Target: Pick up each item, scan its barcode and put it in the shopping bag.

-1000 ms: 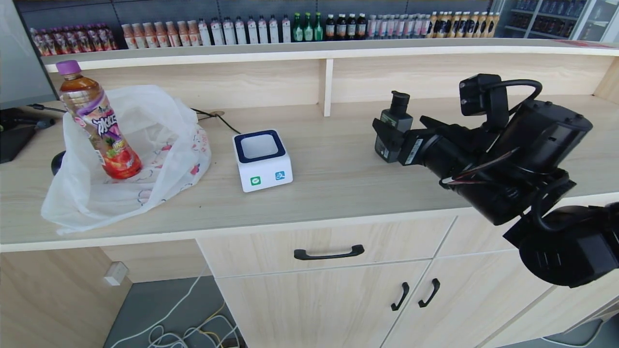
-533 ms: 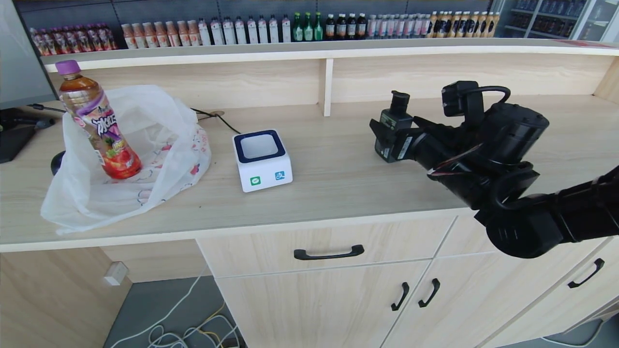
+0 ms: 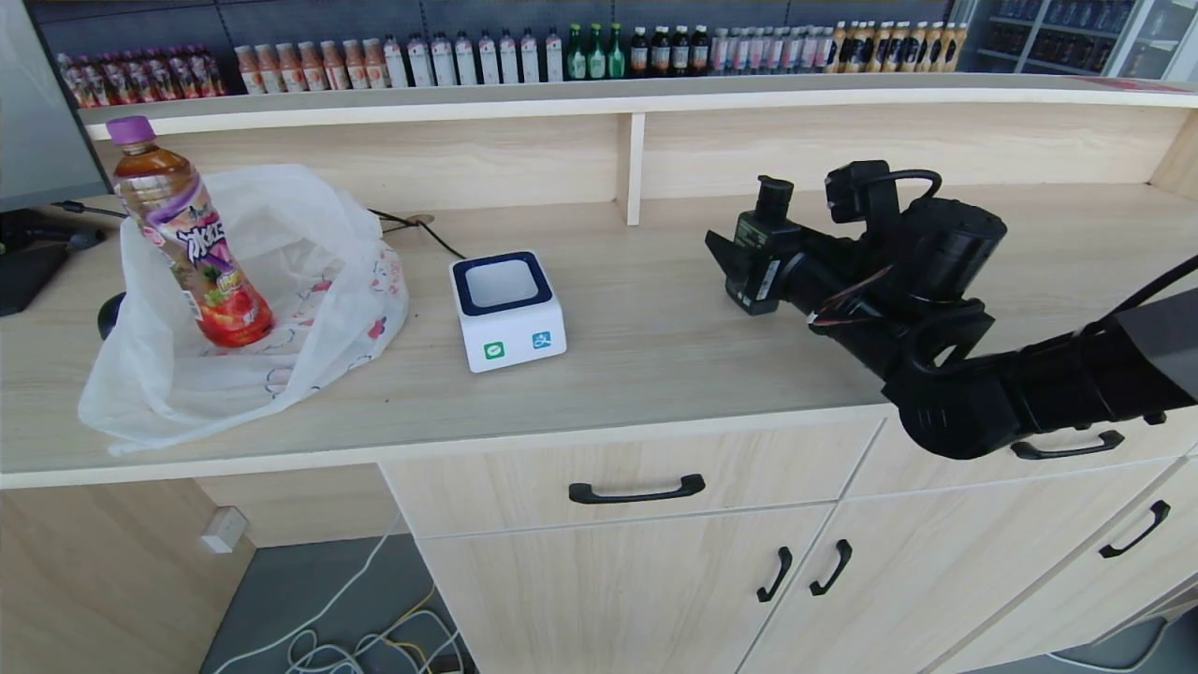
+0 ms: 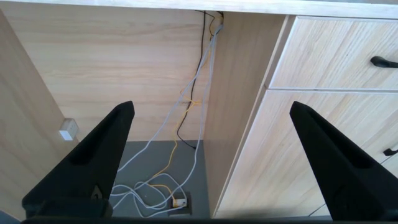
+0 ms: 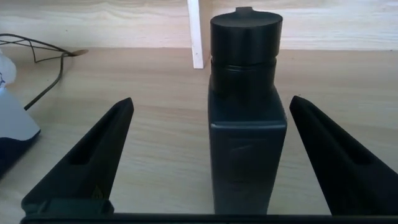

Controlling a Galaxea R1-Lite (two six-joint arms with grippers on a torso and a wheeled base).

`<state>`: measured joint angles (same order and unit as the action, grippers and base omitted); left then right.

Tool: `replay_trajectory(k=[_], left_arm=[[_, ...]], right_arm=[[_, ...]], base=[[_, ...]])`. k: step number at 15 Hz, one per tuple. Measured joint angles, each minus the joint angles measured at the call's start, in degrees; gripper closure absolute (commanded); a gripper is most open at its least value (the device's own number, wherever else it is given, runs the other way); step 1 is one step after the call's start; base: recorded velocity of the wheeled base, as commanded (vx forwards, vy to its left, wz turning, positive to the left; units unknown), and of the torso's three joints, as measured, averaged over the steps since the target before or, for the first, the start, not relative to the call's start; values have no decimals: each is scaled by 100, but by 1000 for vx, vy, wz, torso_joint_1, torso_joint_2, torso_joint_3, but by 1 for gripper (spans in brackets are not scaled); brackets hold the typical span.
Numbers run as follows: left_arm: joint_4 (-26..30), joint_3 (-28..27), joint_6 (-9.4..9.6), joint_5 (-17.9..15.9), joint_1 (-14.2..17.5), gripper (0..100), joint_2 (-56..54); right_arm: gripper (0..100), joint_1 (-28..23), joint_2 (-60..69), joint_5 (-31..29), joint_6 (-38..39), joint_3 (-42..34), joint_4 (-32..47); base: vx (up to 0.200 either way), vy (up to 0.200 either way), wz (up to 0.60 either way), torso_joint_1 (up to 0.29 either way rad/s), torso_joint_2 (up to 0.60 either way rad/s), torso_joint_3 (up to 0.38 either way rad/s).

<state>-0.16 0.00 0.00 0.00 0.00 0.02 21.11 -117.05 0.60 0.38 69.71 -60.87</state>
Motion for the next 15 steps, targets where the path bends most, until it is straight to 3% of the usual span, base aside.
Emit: replay_trajectory(k=[8,15], left_arm=[[2,0,0,0,0,0,0],[0,0,0,0,0,0,0]], right_arm=[[0,-168,-375,174,-6,957,695],[0,-262,-507,169,-78,1051,717]], base=[[0,0,0,0,0,0],[0,0,0,0,0,0]])
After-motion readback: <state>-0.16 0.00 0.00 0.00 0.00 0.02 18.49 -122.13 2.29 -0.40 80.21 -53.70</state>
